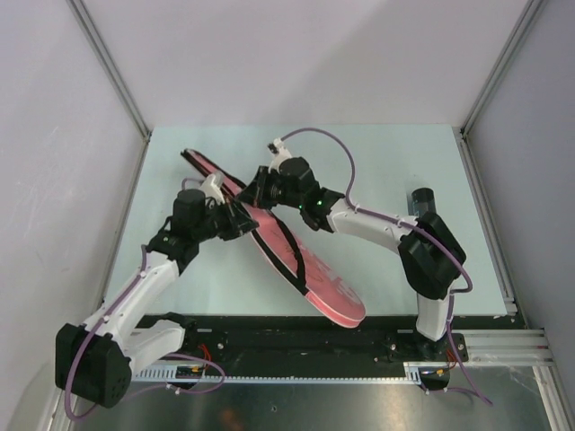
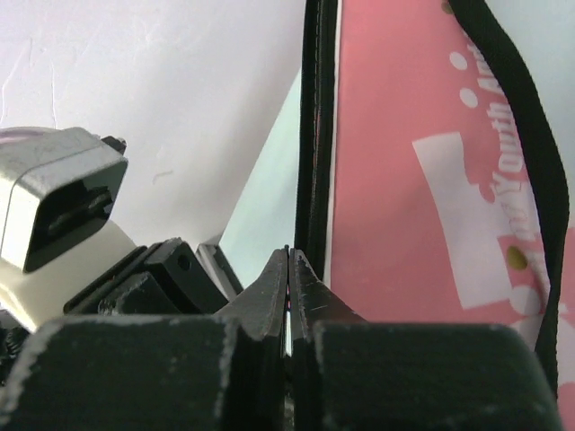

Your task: Pack up the badminton gear

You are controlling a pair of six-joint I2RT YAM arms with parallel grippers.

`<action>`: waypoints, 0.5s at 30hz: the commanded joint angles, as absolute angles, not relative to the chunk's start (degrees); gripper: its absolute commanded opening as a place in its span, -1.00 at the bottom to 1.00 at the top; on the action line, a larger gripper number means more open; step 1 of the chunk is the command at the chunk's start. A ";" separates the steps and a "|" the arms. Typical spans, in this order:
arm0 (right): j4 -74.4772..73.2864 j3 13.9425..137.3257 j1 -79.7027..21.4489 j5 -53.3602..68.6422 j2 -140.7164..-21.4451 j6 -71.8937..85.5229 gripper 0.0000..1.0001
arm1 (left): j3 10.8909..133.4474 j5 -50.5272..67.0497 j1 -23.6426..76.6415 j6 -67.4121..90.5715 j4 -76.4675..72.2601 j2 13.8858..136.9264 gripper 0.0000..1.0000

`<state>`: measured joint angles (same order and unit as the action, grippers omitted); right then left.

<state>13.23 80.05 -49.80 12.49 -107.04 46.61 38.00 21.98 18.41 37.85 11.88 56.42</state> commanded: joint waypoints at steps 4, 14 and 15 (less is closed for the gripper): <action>16.00 95.34 -47.38 12.31 -109.68 37.80 -1.00 | 47.02 36.47 18.90 23.39 10.11 62.14 -1.00; 12.84 116.68 -38.50 14.59 -120.04 35.86 -1.00 | 49.57 44.38 19.16 16.00 11.78 63.46 -1.00; 12.05 118.63 -38.15 13.98 -121.10 34.47 -1.00 | 49.57 44.82 19.33 15.56 11.95 63.37 -0.99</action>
<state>8.56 107.87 -40.40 14.94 -119.00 37.39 46.92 36.82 18.28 21.26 10.90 63.05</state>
